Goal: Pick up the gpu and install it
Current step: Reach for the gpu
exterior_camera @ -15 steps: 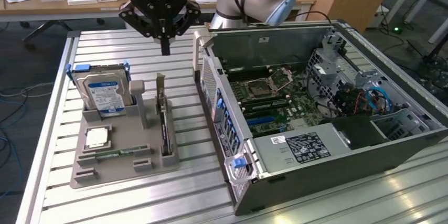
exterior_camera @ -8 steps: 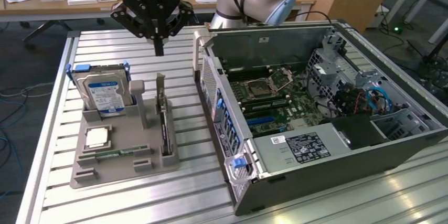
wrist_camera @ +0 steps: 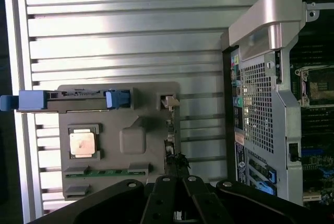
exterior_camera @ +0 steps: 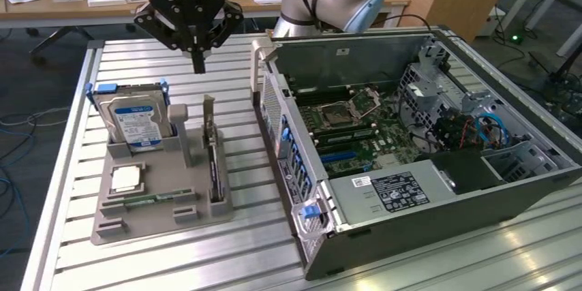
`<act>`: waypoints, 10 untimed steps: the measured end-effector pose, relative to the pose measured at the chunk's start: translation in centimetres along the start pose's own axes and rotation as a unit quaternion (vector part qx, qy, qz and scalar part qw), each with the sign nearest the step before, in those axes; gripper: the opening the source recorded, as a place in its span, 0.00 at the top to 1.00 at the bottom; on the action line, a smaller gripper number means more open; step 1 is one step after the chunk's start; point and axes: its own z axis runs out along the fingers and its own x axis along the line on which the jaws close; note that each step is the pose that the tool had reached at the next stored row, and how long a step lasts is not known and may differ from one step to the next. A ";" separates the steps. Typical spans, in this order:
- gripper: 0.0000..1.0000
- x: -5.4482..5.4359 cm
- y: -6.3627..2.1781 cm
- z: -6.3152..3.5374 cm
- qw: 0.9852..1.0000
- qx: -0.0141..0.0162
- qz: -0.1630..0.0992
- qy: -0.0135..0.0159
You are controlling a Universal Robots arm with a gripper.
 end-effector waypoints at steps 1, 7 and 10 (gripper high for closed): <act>0.89 0.0 0.00 0.00 1.000 0.000 0.000 0.000; 0.89 0.0 -0.44 -0.02 1.000 0.001 0.000 0.000; 0.89 -0.1 -0.96 -0.04 1.000 0.002 0.000 0.000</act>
